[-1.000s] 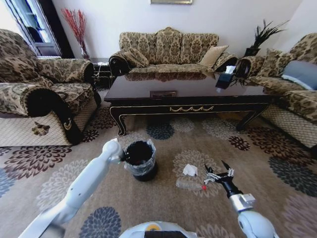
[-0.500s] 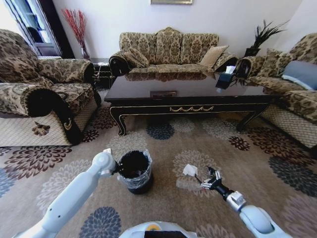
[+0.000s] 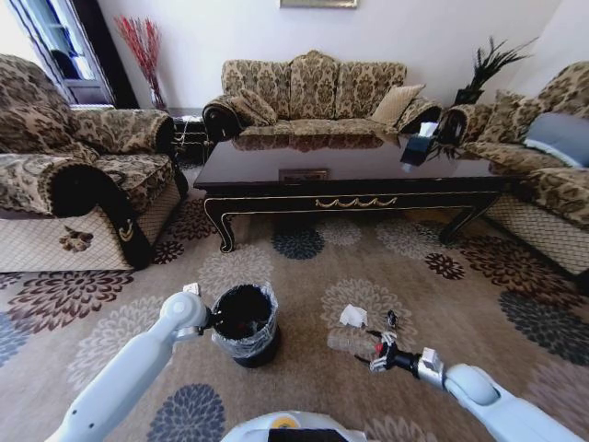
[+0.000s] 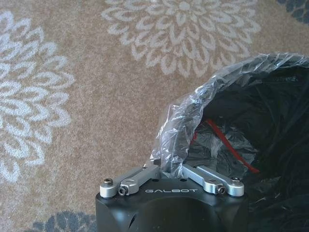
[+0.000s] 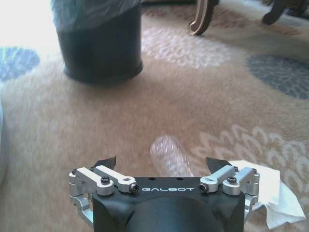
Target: Move to the front of the table and pick up the trash from the floor, then place it into the trash bin.
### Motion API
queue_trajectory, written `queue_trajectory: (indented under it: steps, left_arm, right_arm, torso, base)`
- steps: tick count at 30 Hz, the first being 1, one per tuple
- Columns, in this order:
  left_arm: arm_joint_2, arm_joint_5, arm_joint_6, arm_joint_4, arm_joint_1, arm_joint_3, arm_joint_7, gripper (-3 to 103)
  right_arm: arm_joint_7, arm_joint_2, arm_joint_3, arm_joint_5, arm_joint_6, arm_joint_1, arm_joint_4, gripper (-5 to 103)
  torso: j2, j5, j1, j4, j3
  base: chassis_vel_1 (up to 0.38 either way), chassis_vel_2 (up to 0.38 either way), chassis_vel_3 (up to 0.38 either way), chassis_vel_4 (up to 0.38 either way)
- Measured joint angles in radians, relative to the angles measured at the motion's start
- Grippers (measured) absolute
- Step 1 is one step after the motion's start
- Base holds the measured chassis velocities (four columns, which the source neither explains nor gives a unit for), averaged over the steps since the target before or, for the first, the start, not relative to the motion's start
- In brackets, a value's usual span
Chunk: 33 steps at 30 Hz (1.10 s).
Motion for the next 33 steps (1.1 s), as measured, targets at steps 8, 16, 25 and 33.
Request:
queue_trajectory:
  steps: [8, 16, 25, 33]
  left_arm:
    - [-0.01, -0.008, 0.0, -0.001, -0.026, 0.044, 0.002, 0]
    - [-0.011, -0.008, 0.0, -0.012, -0.02, 0.049, -0.001, 0]
    - [-0.003, -0.008, 0.0, -0.013, -0.01, 0.045, -0.002, 0]
    - [-0.012, -0.012, 0.0, -0.006, -0.007, 0.039, 0.004, 0]
  right_arm:
    - [-0.037, 0.0, -0.05, -0.093, 0.034, 0.092, -0.078, 100]
    - [-0.041, 0.013, -0.194, -0.099, 0.038, 0.251, -0.138, 100]
    - [-0.043, 0.066, -0.372, -0.109, 0.056, 0.4, -0.275, 100]
    - [-0.036, 0.12, -0.469, -0.119, 0.072, 0.493, -0.394, 100]
  torso:
    - [0.0, -0.0001, 0.0, -0.0005, 0.0]
    - [0.0, -0.0003, 0.0, 0.0001, 0.0]
    - [0.0, -0.0002, 0.0, -0.0001, 0.0]
    - [0.0, -0.0004, 0.0, -0.0002, 0.0]
  base:
    - [0.0, 0.0, 0.0, 0.0]
    - [0.0, 0.0, 0.0, 0.0]
    - [0.0, 0.0, 0.0, 0.0]
    - [0.0, 0.0, 0.0, 0.0]
